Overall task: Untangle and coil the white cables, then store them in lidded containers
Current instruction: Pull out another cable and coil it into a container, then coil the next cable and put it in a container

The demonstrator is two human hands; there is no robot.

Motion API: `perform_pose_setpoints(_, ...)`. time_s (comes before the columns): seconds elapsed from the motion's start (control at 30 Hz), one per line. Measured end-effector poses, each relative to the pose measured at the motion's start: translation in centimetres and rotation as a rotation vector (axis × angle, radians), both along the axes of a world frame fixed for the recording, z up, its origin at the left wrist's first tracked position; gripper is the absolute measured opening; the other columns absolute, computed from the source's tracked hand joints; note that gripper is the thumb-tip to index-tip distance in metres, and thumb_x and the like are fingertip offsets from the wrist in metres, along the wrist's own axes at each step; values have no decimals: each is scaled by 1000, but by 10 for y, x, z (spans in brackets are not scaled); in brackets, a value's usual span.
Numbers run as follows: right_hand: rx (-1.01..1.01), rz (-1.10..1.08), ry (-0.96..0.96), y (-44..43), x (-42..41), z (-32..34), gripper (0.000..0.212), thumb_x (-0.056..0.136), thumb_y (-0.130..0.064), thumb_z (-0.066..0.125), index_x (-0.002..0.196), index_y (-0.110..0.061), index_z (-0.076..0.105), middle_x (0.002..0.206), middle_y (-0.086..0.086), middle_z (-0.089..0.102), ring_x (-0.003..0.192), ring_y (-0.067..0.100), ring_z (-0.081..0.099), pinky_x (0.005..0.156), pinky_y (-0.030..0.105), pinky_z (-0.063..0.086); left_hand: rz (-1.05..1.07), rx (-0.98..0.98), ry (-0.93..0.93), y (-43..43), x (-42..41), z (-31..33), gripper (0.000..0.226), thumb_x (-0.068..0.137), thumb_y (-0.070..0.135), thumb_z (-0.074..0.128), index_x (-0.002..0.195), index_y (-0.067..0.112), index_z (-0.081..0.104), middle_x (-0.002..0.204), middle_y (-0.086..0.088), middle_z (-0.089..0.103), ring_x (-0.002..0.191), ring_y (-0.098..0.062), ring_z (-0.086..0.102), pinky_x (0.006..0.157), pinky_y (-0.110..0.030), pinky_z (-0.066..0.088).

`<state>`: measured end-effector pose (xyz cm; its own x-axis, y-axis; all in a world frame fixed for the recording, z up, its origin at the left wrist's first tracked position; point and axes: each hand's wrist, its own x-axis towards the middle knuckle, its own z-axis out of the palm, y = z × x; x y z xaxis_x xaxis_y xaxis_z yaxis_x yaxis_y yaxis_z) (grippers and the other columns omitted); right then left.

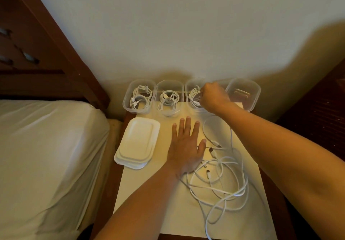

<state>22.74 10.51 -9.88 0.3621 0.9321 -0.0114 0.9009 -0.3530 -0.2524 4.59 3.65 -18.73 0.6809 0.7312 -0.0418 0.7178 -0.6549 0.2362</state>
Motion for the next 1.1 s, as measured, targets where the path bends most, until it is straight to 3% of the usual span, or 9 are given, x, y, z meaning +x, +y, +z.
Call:
perform_pose_setpoints(0.13,11,33,-91,2,1,-4,28,94,-12,58,117,-4,72,116,19,64,107,38,60,88,43,53,3,-1,-10,1,0,1,70,104,54,21,165,23,10,173,-13,-4,159,-31,-10,126,-56,-3)
perform_pose_setpoints(0.3,-52,64,-80,0,1,-9,37,103,-25,55,130,-2,65,130,20,54,120,36,51,99,46,48,6,16,-7,0,0,2,70,103,54,20,165,22,12,173,-13,-3,159,-32,-8,127,-57,-2)
perform_pose_setpoints(0.53,-17,112,-175,1,3,-5,34,101,-27,58,125,-5,68,124,16,56,114,36,55,92,47,52,7,27,-22,0,-1,1,69,104,54,23,164,22,14,173,-14,1,160,-32,-5,127,-57,0)
perform_pose_setpoints(0.67,-60,134,-304,2,-3,-10,40,102,-37,57,130,-10,67,127,14,62,120,34,54,97,47,47,11,26,-28,0,0,1,69,103,54,22,164,22,15,173,-13,2,160,-32,-4,127,-57,1)
perform_pose_setpoints(0.8,-21,99,-348,-7,-6,4,36,97,-31,61,126,-10,68,127,15,59,120,34,50,100,48,45,12,21,-42,0,0,0,69,103,54,24,164,23,17,173,-13,4,160,-32,-3,127,-56,1)
perform_pose_setpoints(0.9,96,-31,-171,-37,-13,24,27,94,-21,62,116,-7,70,112,15,64,102,32,59,85,43,54,12,14,-38,0,0,0,68,103,53,23,163,23,17,173,-13,4,160,-31,-3,127,-56,2)
perform_pose_setpoints(0.97,42,-162,-39,-70,-16,30,21,94,-20,62,107,-6,72,95,12,69,84,30,67,75,40,60,15,3,-49,-1,0,0,68,103,52,24,164,23,18,173,-13,4,160,-31,-3,127,-55,2)
perform_pose_setpoints(1.1,-229,-340,37,-136,-18,19,32,100,-36,57,115,-9,64,103,9,64,97,32,67,70,34,49,21,-26,-81,-1,0,4,66,104,50,26,163,22,21,173,-11,5,160,-29,-2,127,-54,0)
